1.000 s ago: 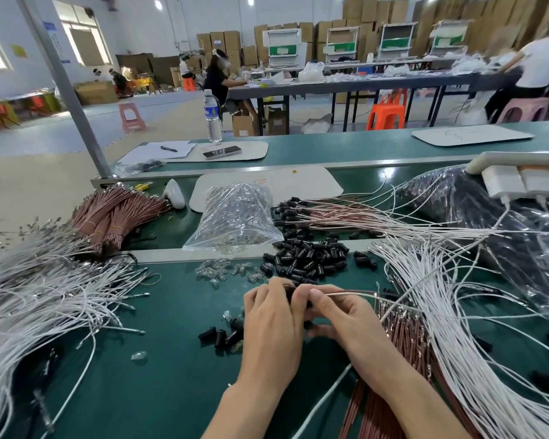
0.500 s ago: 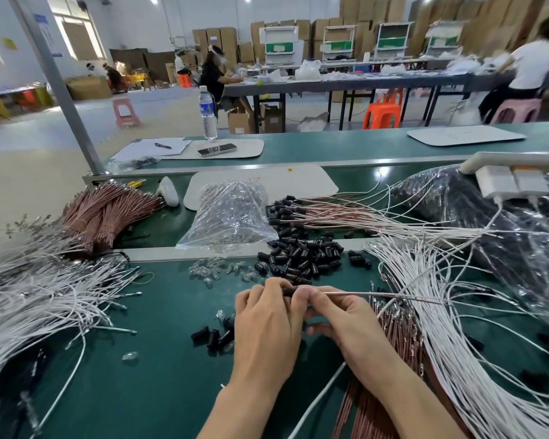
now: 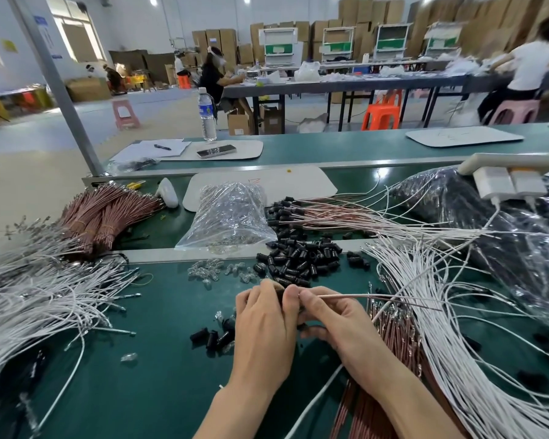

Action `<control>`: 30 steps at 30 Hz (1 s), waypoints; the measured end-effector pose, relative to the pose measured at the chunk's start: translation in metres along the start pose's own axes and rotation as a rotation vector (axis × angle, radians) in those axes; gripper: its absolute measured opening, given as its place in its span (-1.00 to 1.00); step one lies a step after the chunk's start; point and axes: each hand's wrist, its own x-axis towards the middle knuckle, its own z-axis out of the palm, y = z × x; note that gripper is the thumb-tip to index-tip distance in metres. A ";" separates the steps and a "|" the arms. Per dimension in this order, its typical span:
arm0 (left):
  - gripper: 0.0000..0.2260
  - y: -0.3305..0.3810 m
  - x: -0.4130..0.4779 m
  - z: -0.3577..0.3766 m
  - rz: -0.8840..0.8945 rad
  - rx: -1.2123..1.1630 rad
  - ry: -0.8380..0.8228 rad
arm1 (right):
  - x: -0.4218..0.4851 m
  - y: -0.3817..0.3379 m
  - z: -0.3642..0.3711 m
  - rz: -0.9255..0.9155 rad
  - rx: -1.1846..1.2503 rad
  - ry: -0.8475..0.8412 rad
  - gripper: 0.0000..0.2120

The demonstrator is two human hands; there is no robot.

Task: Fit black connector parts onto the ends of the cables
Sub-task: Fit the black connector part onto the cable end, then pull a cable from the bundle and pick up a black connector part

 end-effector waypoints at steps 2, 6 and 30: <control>-0.67 0.000 -0.001 -0.003 -0.053 -0.127 0.019 | -0.001 -0.003 0.001 -0.024 -0.010 0.012 -0.67; -0.74 0.002 0.002 -0.016 -0.197 -0.455 0.114 | -0.005 -0.010 -0.009 -0.057 0.162 0.208 -0.70; -0.55 0.035 0.160 -0.050 -0.619 -0.741 -0.113 | 0.071 -0.134 -0.084 0.122 -0.465 0.418 -0.62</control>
